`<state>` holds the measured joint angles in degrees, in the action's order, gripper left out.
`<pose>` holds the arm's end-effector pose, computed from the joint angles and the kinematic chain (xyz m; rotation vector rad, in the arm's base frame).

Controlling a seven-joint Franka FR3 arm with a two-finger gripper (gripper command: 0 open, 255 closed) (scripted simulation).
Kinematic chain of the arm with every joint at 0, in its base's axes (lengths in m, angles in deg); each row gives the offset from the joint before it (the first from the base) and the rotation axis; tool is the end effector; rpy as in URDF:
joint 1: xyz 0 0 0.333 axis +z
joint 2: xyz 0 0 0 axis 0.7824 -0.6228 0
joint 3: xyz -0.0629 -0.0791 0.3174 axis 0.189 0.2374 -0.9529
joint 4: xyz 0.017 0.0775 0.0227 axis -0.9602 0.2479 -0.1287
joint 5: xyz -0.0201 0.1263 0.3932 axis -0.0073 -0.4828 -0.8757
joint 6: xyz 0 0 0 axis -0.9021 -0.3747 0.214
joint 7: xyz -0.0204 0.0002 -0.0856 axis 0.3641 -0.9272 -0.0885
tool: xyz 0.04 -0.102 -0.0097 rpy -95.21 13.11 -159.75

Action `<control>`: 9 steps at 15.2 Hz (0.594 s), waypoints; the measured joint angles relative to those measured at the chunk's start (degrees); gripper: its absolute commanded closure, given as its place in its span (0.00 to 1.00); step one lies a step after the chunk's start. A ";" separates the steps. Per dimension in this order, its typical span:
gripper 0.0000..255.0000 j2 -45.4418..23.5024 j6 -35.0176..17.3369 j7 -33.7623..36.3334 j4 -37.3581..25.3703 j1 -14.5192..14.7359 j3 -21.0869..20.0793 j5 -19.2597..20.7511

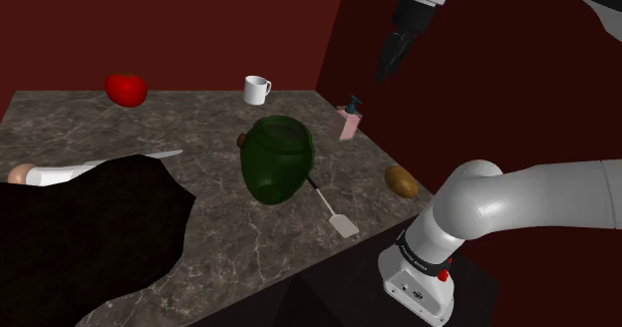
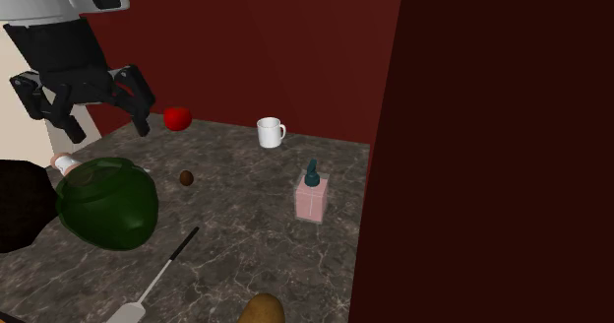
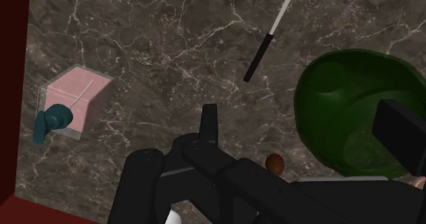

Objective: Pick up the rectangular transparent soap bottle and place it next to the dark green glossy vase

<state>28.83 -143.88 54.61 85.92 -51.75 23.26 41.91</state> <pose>0.2999 0.0121 0.6429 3.0995 0.2936 0.0475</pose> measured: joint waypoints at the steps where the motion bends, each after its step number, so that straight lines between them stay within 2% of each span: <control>1: 0.00 0.00 0.00 0.00 0.00 0.00 0.00 0.00; 9: 0.00 -7.44 -8.64 -6.94 1.19 -2.01 7.02 3.64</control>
<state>21.38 -152.51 47.67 87.11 -53.76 30.28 45.55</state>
